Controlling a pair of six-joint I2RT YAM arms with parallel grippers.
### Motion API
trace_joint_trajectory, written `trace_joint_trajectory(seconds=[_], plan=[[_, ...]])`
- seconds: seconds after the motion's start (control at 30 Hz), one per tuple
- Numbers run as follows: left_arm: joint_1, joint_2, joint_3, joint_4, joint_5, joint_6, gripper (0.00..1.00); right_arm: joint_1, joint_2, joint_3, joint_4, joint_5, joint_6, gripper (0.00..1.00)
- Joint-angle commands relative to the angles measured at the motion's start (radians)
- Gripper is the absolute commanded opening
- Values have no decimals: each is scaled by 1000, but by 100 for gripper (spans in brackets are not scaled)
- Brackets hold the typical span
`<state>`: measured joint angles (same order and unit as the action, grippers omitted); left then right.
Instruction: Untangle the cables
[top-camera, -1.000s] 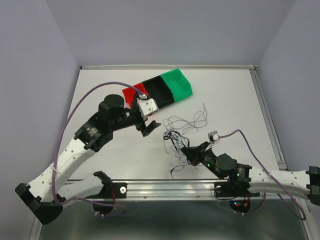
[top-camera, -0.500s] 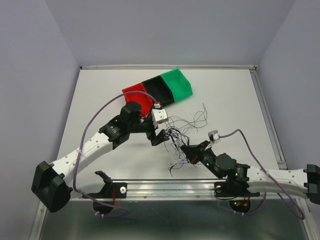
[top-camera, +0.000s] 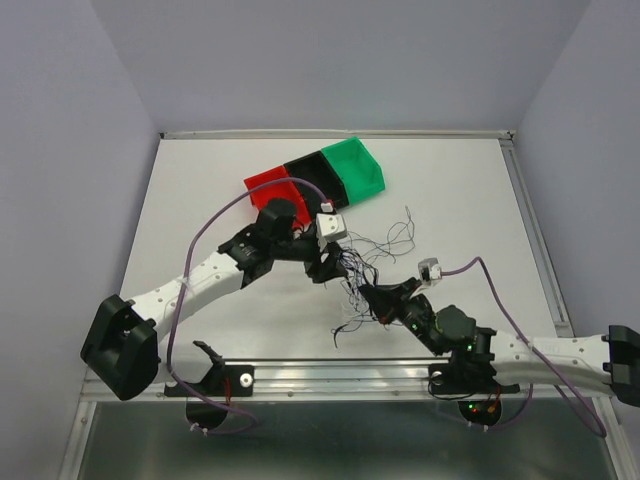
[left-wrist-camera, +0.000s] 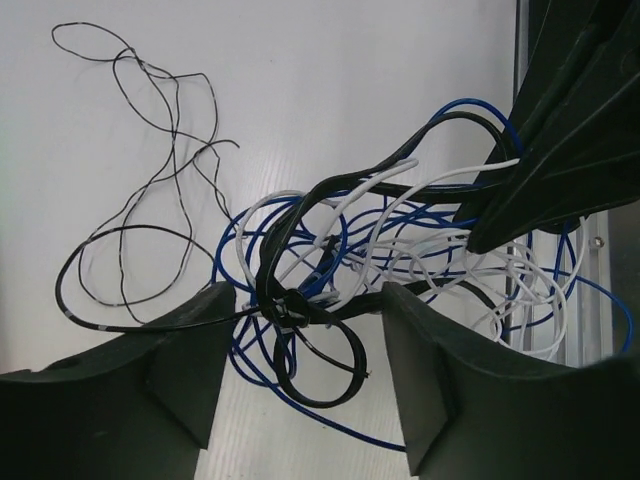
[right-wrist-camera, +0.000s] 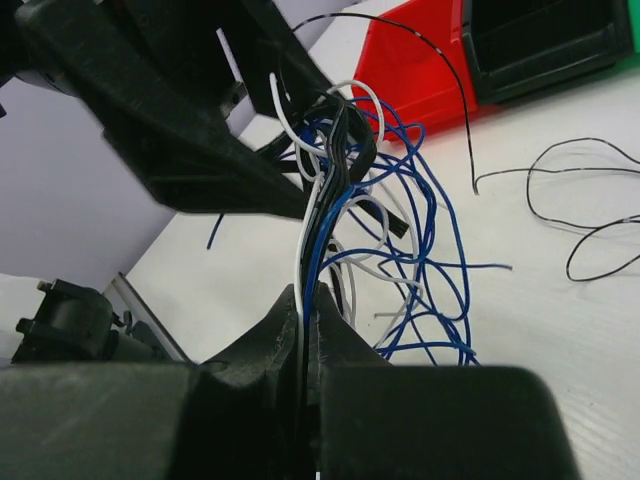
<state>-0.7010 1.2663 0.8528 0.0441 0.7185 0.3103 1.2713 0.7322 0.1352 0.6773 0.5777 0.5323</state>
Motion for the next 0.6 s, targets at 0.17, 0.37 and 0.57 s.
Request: trace_joint_trajectory(seconds=[0.17, 0.37, 0.57], plan=[[-5, -24, 11, 114, -40, -28, 0, 8, 58, 89, 148, 75, -51, 1], [-3, -47, -14, 94, -412, 12, 0, 8, -20, 171, -282, 512, 50, 1], [-3, -134, -61, 83, -686, 55, 0, 8, -152, 159, -519, 643, 127, 1]])
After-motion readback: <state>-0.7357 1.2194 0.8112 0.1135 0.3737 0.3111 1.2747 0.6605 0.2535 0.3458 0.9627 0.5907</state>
